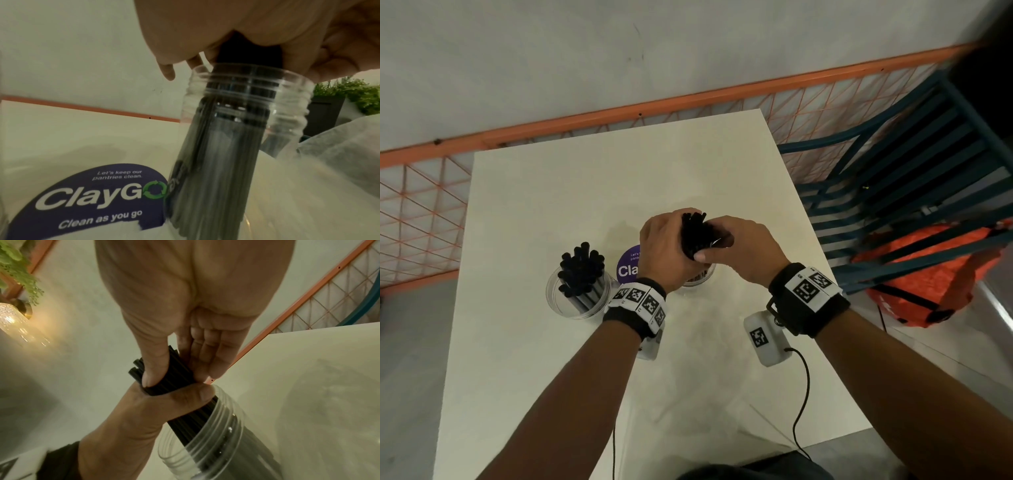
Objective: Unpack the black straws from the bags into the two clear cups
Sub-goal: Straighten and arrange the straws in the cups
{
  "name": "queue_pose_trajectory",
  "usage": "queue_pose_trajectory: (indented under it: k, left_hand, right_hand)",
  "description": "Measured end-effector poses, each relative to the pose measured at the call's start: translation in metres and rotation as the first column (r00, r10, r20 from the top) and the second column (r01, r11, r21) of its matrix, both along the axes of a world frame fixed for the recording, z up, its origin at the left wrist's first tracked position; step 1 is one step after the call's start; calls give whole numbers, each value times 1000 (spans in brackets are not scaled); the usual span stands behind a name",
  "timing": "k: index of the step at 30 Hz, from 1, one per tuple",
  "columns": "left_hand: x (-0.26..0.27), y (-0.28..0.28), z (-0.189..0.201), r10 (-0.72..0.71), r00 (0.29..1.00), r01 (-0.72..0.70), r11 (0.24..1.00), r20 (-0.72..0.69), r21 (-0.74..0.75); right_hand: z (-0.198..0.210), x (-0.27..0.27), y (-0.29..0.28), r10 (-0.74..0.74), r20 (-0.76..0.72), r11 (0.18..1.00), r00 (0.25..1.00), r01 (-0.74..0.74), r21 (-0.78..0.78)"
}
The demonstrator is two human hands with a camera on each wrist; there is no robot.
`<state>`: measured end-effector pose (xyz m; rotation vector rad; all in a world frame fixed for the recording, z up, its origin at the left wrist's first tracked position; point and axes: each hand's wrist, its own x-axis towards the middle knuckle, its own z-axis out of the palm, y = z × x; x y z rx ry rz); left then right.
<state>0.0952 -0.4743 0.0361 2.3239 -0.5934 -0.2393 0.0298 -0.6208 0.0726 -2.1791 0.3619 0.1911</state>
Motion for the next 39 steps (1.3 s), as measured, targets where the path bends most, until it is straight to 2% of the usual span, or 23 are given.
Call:
queue_pose_trajectory:
  k: [5, 7, 11, 17, 22, 25, 28, 31, 34, 39]
  left_hand:
    - [0, -9, -5, -12, 999, 8, 996, 47, 86]
    - [0, -11, -8, -13, 999, 10, 998, 51, 63]
    - [1, -11, -11, -7, 995, 10, 1000, 104, -27]
    - [1, -11, -14, -114, 987, 97, 985, 113, 145]
    - [-3, -9, -1, -100, 995, 92, 974, 26, 206]
    - [-2, -6, -3, -97, 995, 88, 973, 28, 214]
    - [-2, -7, -7, -128, 990, 108, 961, 59, 256]
    - [-4, -10, -8, -177, 977, 129, 936, 121, 327]
    - [-8, -11, -6, -191, 968, 120, 922, 164, 367]
    - [-11, -11, -7, -168, 965, 85, 927, 202, 365]
  right_hand:
    - [-3, -1, -4, -54, -13, 997, 998, 54, -49]
    - [-3, -2, -4, -42, 3, 995, 999, 42, -87]
    - [-3, -3, -7, -83, 21, 995, 996, 84, -44]
    - [-11, -5, -13, -64, -25, 992, 998, 61, -106]
    - [-11, -12, -17, -69, -60, 996, 996, 66, -57]
    - [-5, -18, -13, -34, 8, 996, 999, 34, -85]
    - [3, -19, 0, 79, 148, 977, 986, -47, -207]
    - [5, -13, 16, 154, 195, 950, 969, -91, -299]
    - [-4, -5, 23, 150, 189, 956, 971, -93, -278]
    - [-17, 3, 23, 59, 255, 982, 965, -10, -188]
